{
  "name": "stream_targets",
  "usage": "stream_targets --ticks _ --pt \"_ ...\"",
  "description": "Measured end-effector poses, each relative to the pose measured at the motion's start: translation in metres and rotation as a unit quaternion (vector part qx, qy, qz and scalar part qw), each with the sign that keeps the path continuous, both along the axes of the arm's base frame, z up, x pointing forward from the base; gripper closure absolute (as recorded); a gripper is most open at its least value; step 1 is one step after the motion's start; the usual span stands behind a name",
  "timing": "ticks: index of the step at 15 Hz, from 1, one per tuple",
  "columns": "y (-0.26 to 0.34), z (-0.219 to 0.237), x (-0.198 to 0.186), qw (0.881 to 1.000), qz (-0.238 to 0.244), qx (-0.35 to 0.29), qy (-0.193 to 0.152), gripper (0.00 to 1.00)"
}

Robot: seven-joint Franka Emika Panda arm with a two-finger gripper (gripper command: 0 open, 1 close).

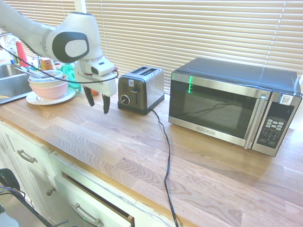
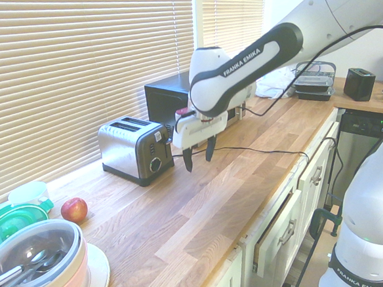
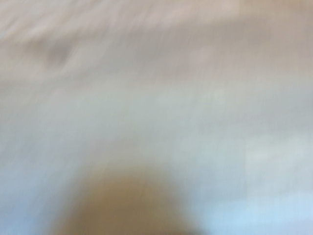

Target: Press the toaster

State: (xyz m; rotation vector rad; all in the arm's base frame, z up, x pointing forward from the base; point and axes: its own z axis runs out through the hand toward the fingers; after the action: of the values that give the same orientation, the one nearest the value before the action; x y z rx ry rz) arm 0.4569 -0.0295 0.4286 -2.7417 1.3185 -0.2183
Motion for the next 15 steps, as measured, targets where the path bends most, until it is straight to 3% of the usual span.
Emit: stream_targets --ticks 4,8,15 --pt "-0.014 0.038 0.066 1.000 0.002 0.001 -0.014 0.00" --pt "-0.004 0.040 0.119 1.000 0.012 0.001 -0.006 0.00" --pt "-0.036 0.025 0.150 1.000 -0.008 0.001 0.007 0.00"
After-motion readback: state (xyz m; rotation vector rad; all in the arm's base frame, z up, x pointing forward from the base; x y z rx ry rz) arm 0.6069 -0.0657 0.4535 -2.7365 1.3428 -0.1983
